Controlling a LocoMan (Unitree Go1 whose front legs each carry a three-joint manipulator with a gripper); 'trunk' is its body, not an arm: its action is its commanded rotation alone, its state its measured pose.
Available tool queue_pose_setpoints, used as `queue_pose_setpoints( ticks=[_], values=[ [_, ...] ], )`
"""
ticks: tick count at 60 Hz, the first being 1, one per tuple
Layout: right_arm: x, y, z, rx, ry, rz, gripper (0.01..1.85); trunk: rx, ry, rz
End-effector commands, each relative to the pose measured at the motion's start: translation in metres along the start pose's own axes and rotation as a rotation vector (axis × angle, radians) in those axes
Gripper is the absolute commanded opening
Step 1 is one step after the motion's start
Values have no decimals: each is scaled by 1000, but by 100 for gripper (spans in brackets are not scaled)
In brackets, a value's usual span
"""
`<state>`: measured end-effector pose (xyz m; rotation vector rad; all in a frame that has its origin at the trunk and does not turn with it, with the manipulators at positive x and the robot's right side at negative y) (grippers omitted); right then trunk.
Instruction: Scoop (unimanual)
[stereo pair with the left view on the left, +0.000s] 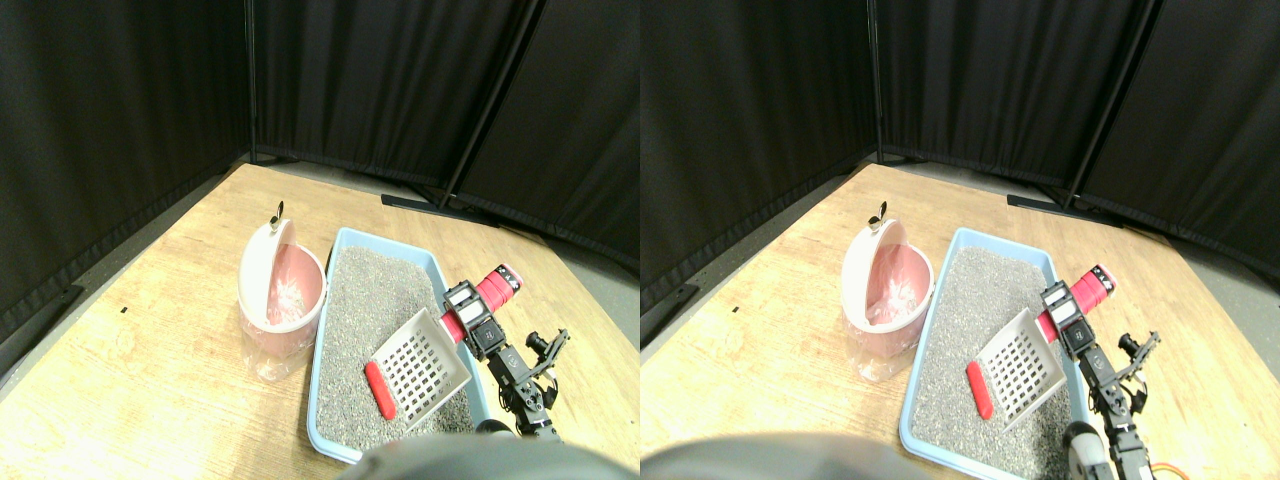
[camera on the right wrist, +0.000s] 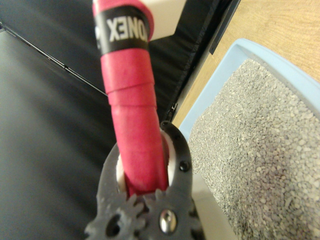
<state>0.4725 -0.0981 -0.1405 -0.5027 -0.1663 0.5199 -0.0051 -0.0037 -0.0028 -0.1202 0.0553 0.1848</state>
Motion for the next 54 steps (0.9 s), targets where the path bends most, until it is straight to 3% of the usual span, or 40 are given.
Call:
queue_pose_setpoints(
  ticks=[1,5,7,11,15,20,28,31,46,50,54],
  values=[
    [1,11,-9,102,78,112,23,-12,30,21],
    [0,4,-6,143,124,64,5,-11,33,16],
    [0,3,-6,156,129,56,5,-11,33,16],
    [-1,-7,-8,189,144,2,23,-11,33,14],
    [-2,-16,-10,302,143,-34,22,-11,33,14],
    [-4,-23,-11,401,189,-111,5,-8,30,3],
    [-6,-34,-12,542,178,-178,5,-10,32,-2],
    [-7,-39,-15,562,150,-178,5,-10,30,-5],
    [-16,-54,-19,617,152,-241,5,-8,24,-13],
    [-17,-60,-21,640,93,-248,5,-5,20,-17],
    [-18,-62,-21,670,79,-269,5,-3,20,-17]
  ],
)
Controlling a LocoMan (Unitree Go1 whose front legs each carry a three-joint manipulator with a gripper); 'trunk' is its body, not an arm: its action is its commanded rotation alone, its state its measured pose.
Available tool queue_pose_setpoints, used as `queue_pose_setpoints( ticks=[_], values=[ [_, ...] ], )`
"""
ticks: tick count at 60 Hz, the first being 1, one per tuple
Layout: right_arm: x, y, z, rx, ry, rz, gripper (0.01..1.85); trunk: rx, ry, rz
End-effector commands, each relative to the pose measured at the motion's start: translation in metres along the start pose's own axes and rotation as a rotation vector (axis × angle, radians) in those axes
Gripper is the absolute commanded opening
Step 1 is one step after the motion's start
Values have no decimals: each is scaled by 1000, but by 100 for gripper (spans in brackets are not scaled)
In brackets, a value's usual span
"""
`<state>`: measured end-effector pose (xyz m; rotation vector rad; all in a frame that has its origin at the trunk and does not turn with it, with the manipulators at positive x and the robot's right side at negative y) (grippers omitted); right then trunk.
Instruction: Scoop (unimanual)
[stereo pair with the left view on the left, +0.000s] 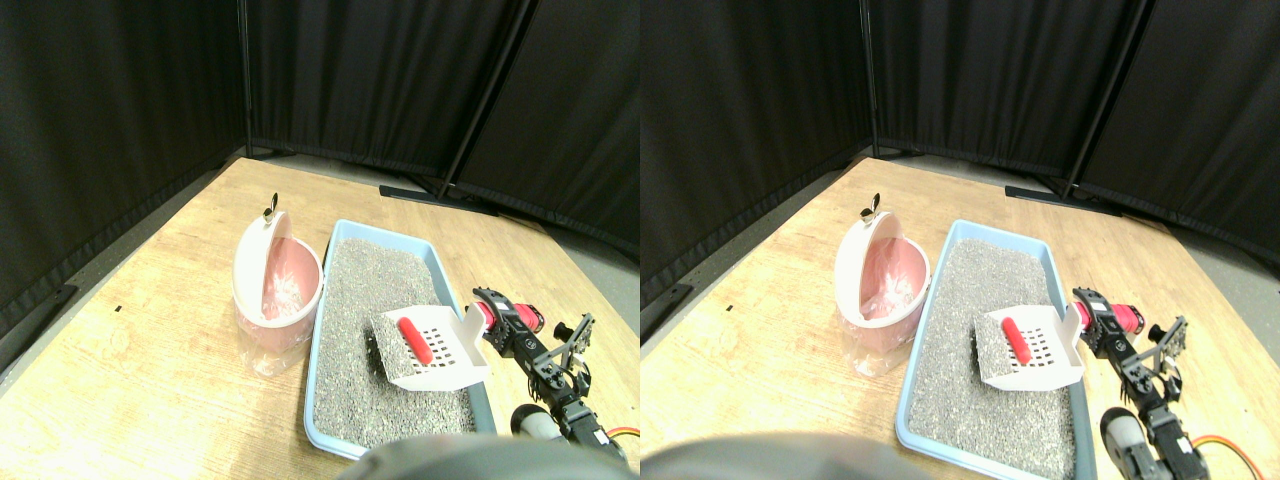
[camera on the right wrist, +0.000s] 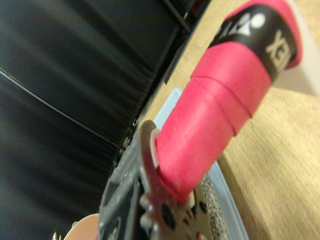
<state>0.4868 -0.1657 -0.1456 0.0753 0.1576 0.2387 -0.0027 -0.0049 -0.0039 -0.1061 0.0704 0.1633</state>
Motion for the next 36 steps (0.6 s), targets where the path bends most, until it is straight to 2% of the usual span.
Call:
queue_pose_setpoints(
  ticks=[1,5,11,23,36],
  values=[
    [2,1,18,71,-169,37,5,-19,5,3],
    [3,-1,20,114,-200,24,5,-18,4,3],
    [8,-7,25,306,-220,11,5,-16,-3,1],
    [19,-9,29,462,-273,0,5,-18,-5,7],
    [23,-2,36,484,-280,25,5,-20,-7,12]
  ],
)
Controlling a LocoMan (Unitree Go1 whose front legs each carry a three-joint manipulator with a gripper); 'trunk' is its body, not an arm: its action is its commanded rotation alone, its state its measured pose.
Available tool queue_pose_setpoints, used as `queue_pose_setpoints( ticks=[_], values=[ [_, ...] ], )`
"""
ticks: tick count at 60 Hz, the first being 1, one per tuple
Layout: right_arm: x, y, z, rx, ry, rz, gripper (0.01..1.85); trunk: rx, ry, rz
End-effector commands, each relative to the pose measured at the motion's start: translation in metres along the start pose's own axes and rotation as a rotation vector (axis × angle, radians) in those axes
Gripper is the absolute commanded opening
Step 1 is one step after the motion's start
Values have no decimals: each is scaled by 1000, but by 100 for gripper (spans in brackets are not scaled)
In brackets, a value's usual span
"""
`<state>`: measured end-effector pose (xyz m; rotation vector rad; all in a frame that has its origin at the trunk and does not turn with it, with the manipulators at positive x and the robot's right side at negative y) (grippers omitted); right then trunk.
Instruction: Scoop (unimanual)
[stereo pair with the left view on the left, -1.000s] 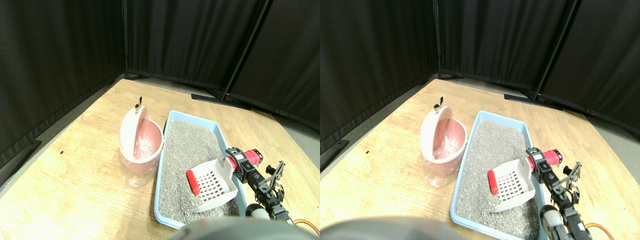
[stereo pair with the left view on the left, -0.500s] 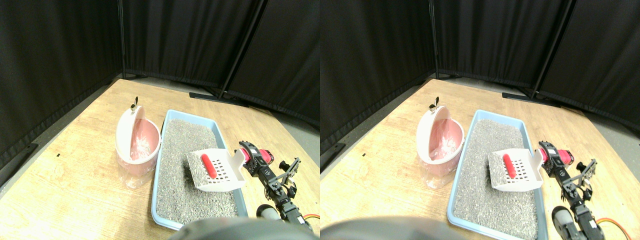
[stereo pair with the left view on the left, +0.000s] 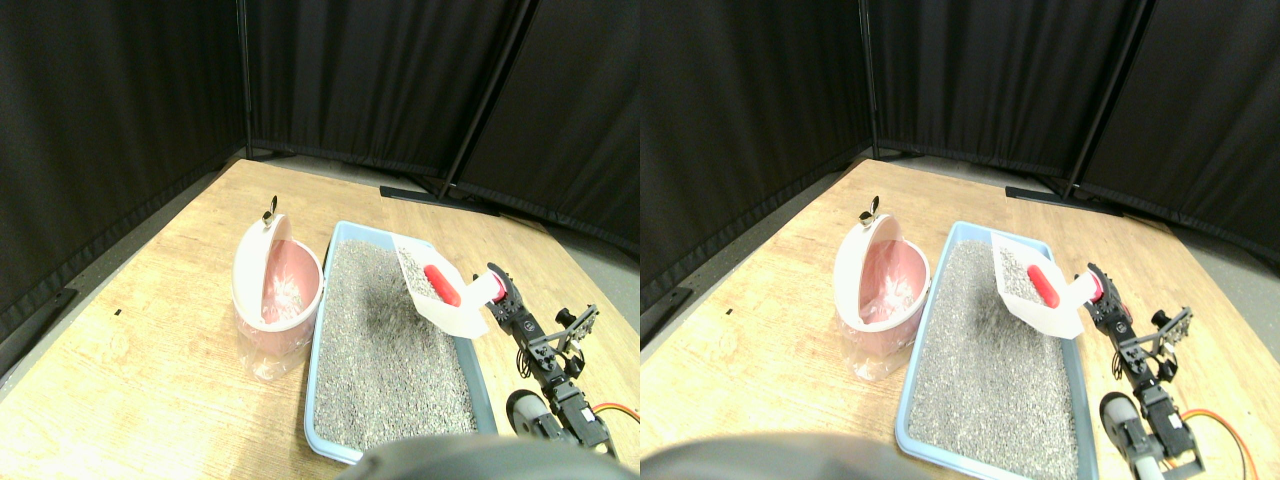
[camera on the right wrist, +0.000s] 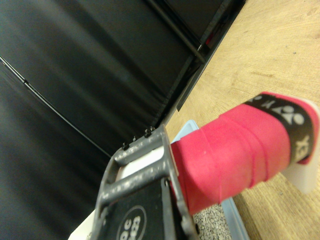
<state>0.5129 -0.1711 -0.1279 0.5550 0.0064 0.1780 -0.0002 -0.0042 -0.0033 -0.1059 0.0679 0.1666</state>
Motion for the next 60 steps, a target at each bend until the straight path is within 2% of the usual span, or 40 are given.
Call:
queue_pose_setpoints(
  ticks=[1,17,43,47,60],
  values=[
    [4,14,9,26,-65,51,5,-21,-4,9],
    [12,20,7,184,-42,41,5,-27,-10,16],
    [22,32,9,179,-24,83,5,-33,-12,27],
    [22,35,11,193,-30,68,5,-34,-13,28],
    [27,38,15,366,-26,68,5,-34,-12,32]
  ],
)
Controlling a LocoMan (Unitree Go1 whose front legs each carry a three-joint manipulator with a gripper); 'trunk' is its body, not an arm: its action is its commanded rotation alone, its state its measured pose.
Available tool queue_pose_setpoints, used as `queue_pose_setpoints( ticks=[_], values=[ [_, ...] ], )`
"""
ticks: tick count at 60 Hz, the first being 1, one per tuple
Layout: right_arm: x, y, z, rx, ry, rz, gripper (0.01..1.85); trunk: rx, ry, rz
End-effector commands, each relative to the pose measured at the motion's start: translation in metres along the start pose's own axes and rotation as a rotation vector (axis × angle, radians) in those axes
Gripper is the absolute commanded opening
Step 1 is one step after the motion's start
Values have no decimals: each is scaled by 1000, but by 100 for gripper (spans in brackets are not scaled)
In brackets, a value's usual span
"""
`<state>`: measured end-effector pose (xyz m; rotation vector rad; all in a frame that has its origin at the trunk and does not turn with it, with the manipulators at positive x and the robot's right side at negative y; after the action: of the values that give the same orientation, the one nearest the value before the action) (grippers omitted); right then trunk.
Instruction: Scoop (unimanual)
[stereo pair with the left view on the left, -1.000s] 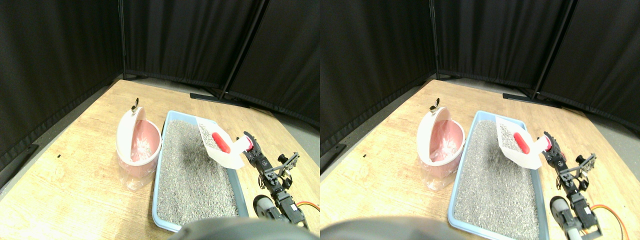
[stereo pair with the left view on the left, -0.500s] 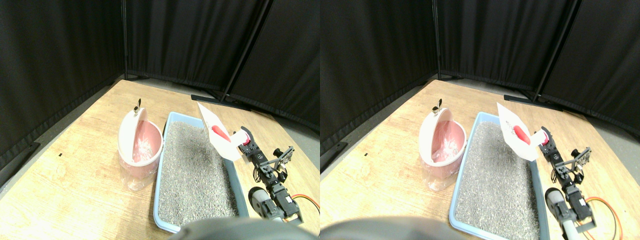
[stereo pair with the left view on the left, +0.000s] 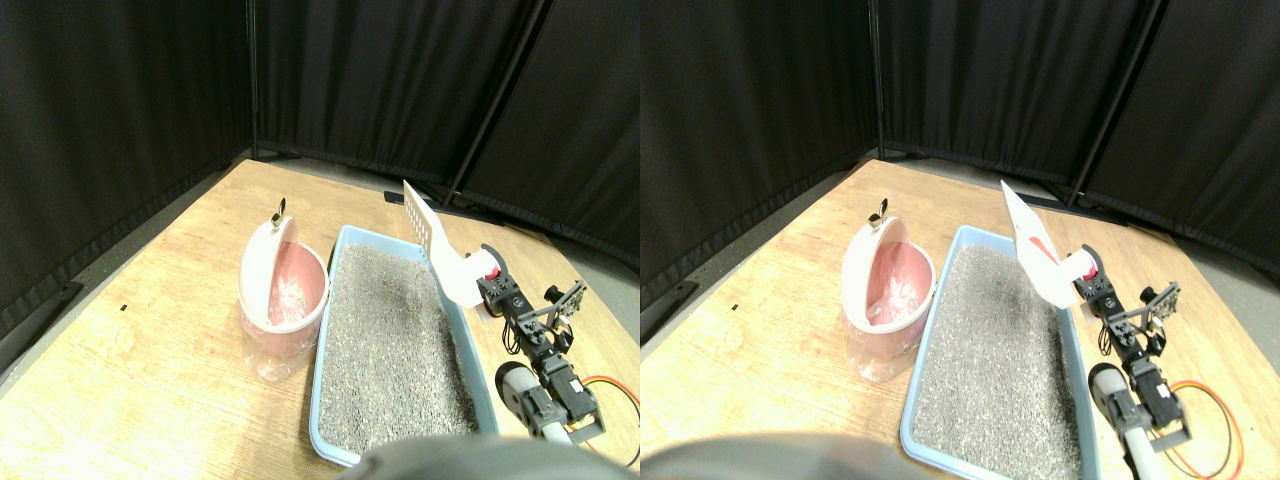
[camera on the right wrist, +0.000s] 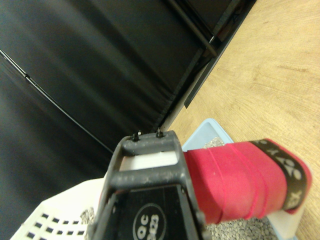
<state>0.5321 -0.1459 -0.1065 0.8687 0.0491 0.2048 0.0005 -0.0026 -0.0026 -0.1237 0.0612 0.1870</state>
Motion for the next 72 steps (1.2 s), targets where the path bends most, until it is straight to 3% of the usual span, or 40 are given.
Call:
queue_pose_setpoints(
  ticks=[1,19,24,44,60,67,69,72],
  values=[
    [3,11,6,77,-40,49,5,-15,-6,13],
    [7,7,2,173,-19,53,5,-16,1,14],
    [9,5,1,277,-12,49,5,-14,2,16],
    [12,1,-2,280,-4,41,5,-13,6,17],
    [13,1,-1,239,-12,36,5,-13,6,22],
    [9,5,2,54,-50,20,5,-14,6,24],
    [9,6,4,17,-48,58,5,-15,5,27],
    [7,9,7,-49,-69,52,5,-15,5,27]
  ],
)
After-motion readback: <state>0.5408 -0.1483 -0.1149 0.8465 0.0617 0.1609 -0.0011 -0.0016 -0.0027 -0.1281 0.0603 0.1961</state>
